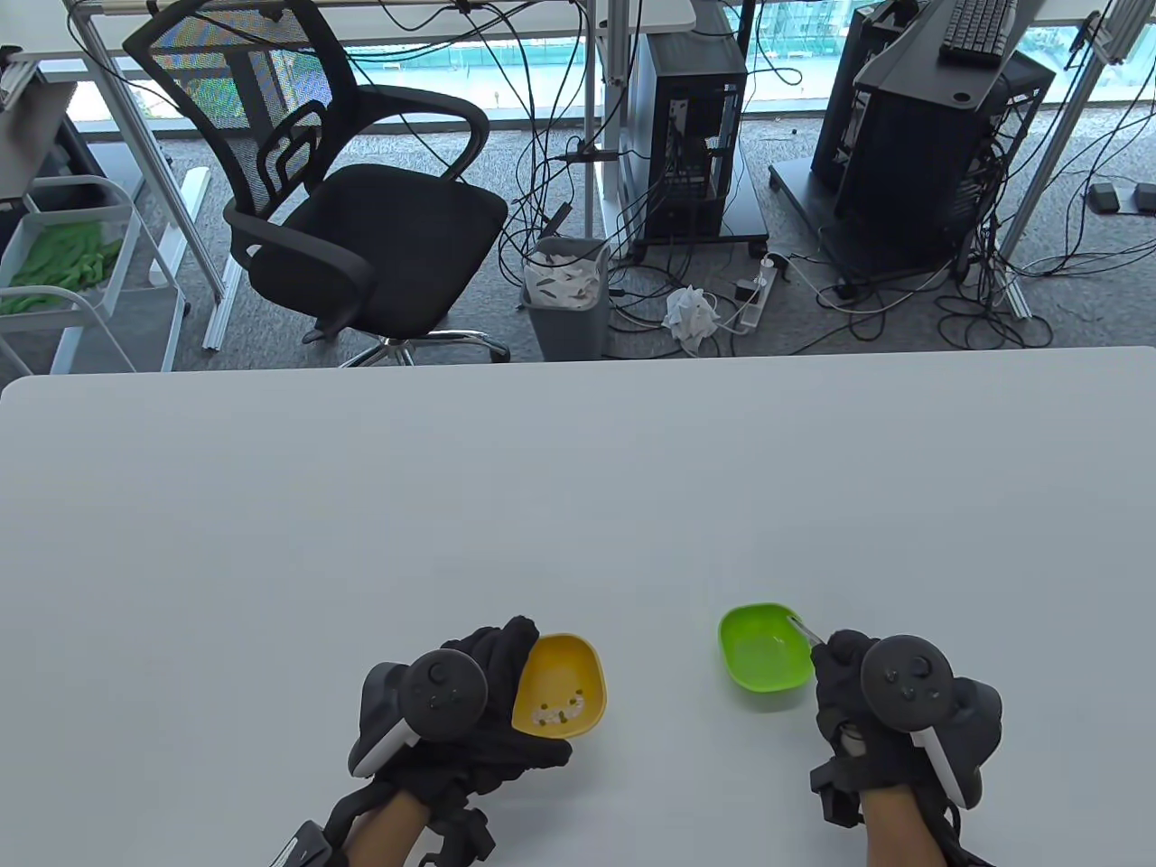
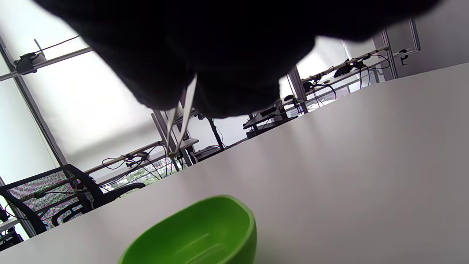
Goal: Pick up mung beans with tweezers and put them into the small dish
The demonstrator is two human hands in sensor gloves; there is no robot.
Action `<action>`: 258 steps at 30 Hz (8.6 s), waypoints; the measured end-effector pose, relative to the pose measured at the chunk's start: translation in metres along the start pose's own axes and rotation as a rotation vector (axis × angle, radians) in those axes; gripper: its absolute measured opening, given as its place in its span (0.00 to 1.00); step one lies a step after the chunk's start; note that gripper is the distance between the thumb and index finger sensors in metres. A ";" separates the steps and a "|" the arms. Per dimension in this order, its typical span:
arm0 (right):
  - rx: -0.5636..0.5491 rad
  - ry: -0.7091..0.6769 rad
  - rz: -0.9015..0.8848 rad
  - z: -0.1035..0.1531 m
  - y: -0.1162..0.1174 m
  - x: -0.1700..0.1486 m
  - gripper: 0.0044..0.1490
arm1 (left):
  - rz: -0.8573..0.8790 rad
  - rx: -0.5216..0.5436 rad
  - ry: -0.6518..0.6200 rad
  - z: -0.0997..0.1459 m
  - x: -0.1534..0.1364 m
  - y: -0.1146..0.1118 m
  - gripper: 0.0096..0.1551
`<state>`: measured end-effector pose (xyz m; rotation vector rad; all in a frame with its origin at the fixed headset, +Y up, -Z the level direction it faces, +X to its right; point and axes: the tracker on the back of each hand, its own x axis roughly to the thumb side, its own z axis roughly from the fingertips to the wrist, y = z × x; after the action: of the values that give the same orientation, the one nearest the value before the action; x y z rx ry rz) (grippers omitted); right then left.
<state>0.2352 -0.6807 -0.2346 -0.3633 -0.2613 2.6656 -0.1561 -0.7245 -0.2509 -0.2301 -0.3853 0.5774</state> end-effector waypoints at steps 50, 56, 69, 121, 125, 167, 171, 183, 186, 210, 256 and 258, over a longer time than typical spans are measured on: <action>0.282 -0.618 0.130 0.074 0.064 0.175 0.21 | 0.004 -0.006 0.016 -0.001 -0.002 0.000 0.78; 0.283 -0.620 0.147 0.074 0.065 0.176 0.21 | -0.009 -0.006 0.013 -0.001 -0.001 -0.001 0.78; 0.301 -0.624 0.191 0.077 0.068 0.180 0.21 | -0.038 -0.016 0.012 -0.001 0.001 -0.003 0.77; 0.139 -0.079 0.049 -0.007 0.012 0.008 0.21 | -0.022 0.013 0.009 0.003 -0.001 0.001 0.77; 0.139 -0.075 0.044 -0.006 0.012 0.009 0.21 | -0.022 0.015 0.008 0.003 -0.001 0.001 0.77; 0.295 -0.648 0.221 0.084 0.062 0.163 0.21 | -0.104 0.004 -0.021 -0.001 0.011 -0.007 0.77; 0.292 -0.650 0.219 0.084 0.061 0.163 0.21 | -0.108 0.003 -0.021 -0.001 0.011 -0.007 0.77; 0.184 -0.598 0.087 0.074 0.034 0.144 0.21 | -0.098 0.003 -0.013 0.000 0.010 -0.007 0.77; 0.104 -0.505 0.021 0.058 0.011 0.123 0.21 | -0.090 0.005 -0.008 0.000 0.009 -0.006 0.77; 0.068 -0.042 0.039 0.000 0.007 0.018 0.21 | -0.083 0.031 -0.024 0.006 0.008 0.000 0.77; 0.139 -0.650 0.335 0.082 0.046 0.176 0.22 | -0.094 0.007 -0.009 0.002 0.009 -0.001 0.77; 0.146 -0.654 0.349 0.083 0.048 0.177 0.22 | -0.097 0.008 -0.010 0.002 0.010 -0.001 0.77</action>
<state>0.0378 -0.6550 -0.2051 0.5735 -0.2064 3.0460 -0.1492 -0.7192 -0.2463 -0.1997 -0.4017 0.4844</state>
